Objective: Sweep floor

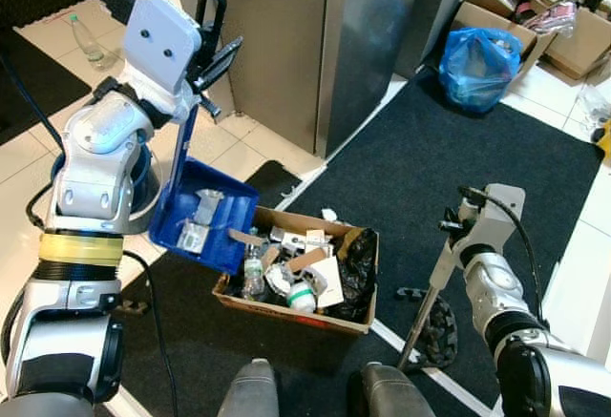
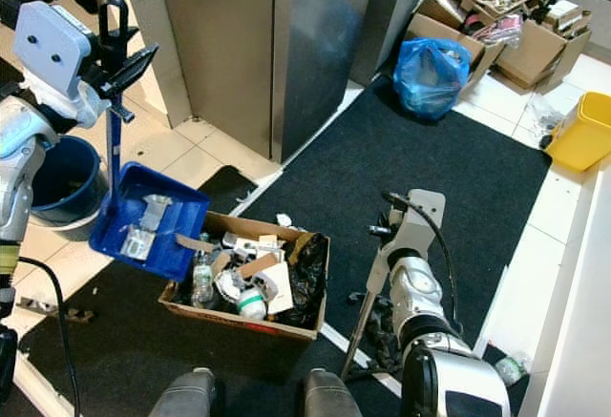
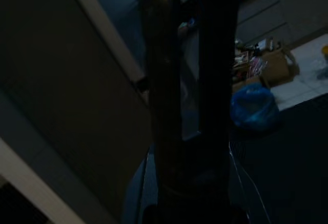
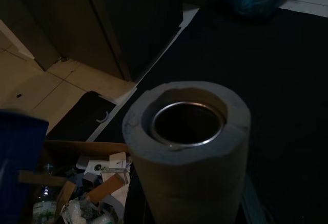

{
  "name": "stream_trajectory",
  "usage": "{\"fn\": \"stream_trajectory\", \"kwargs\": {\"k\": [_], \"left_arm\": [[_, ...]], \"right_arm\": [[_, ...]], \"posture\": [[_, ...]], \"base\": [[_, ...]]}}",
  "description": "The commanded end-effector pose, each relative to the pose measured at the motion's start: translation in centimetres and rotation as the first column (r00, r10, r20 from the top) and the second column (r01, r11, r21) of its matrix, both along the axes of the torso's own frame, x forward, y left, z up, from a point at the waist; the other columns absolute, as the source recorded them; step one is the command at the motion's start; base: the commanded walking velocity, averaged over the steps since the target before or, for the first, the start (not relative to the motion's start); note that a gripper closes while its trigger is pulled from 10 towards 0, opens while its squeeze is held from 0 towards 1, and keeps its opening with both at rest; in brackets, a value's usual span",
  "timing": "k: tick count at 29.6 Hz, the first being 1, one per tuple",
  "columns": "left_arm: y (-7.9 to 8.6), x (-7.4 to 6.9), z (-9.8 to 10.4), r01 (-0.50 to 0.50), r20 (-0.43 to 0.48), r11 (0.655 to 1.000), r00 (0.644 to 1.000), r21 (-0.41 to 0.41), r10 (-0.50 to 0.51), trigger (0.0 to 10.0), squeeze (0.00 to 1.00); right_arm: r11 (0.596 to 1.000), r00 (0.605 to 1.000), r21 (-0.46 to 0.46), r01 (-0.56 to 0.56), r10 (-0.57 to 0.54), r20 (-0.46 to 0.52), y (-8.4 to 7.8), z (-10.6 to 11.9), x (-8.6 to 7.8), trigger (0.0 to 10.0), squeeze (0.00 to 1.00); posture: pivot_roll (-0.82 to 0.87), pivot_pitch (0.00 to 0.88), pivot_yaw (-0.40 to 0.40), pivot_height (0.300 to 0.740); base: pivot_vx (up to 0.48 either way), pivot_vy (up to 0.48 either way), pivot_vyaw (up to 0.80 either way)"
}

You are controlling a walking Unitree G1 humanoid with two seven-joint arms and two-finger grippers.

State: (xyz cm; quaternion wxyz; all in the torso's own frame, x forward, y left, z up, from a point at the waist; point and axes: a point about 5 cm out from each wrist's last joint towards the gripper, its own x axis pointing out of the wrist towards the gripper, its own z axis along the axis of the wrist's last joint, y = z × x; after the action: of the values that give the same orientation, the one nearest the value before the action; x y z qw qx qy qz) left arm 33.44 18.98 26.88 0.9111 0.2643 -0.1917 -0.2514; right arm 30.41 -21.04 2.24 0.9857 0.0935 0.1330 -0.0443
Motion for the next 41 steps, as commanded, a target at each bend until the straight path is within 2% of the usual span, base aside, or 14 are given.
{"fn": "stream_trajectory", "kwargs": {"k": [1,9,19,24,26,37,40,41], "left_arm": [[-1.1,-0.1,0.9,0.051,0.069,0.998,0.996,0.028,-0.052,10.0,0.0],[-2.5,-0.3,0.6,0.142,0.058,0.989,0.988,0.049,-0.145,10.0,0.0],[-3.2,-0.4,0.3,0.195,0.052,0.978,0.979,0.071,-0.199,10.0,0.0],[-3.6,-0.5,0.3,0.218,0.062,0.963,0.971,0.157,-0.23,10.0,0.0],[-3.7,-0.5,0.3,0.22,0.065,0.961,0.97,0.167,-0.234,10.0,0.0],[-4.6,-0.7,0.2,0.264,0.066,0.948,0.958,0.18,-0.28,10.0,0.0],[-5.0,-0.9,0.2,0.3,0.061,0.938,0.947,0.173,-0.314,10.0,0.0],[-5.5,-1.3,0.1,0.353,0.048,0.92,0.93,0.171,-0.365,10.0,0.0]], "right_arm": [[0.999,1.0,0.039,0.023,-0.023,-0.003,0.1,-0.4,-0.4,10.0,0.0],[0.999,1.0,0.038,0.028,-0.028,-0.002,0.0,-0.4,-0.4,10.0,0.0],[0.999,0.999,0.039,0.032,-0.032,0.0,0.0,-0.4,-0.5,10.0,0.0],[0.999,1.0,0.038,0.03,-0.03,-0.001,0.0,-0.5,-0.5,10.0,0.0],[0.999,1.0,0.039,0.03,-0.03,0.0,0.0,-0.4,-0.5,10.0,0.0],[0.999,0.999,0.042,0.032,-0.032,0.004,0.1,-0.4,-0.4,10.0,0.0],[0.999,0.999,0.042,0.035,-0.035,0.002,0.1,-0.5,-0.5,10.0,0.0],[0.998,0.999,0.043,0.037,-0.037,0.001,0.1,-0.6,-0.6,10.0,0.0]], "posture": [[0.16,0.058,-0.009,0.74],[0.16,0.059,-0.006,0.74],[0.16,0.058,-0.002,0.74],[0.16,0.054,-0.001,0.74],[0.16,0.054,-0.001,0.74],[0.16,0.055,0.008,0.74],[0.15,0.058,0.012,0.74],[0.15,0.058,0.012,0.74]], "base": [[0.0,0.0,0.0],[0.0,0.0,0.0],[0.0,0.0,0.0],[0.0,0.0,0.0],[0.0,0.0,0.0],[0.0,0.0,0.0],[0.0,0.0,0.0],[0.0,0.0,0.0]]}}
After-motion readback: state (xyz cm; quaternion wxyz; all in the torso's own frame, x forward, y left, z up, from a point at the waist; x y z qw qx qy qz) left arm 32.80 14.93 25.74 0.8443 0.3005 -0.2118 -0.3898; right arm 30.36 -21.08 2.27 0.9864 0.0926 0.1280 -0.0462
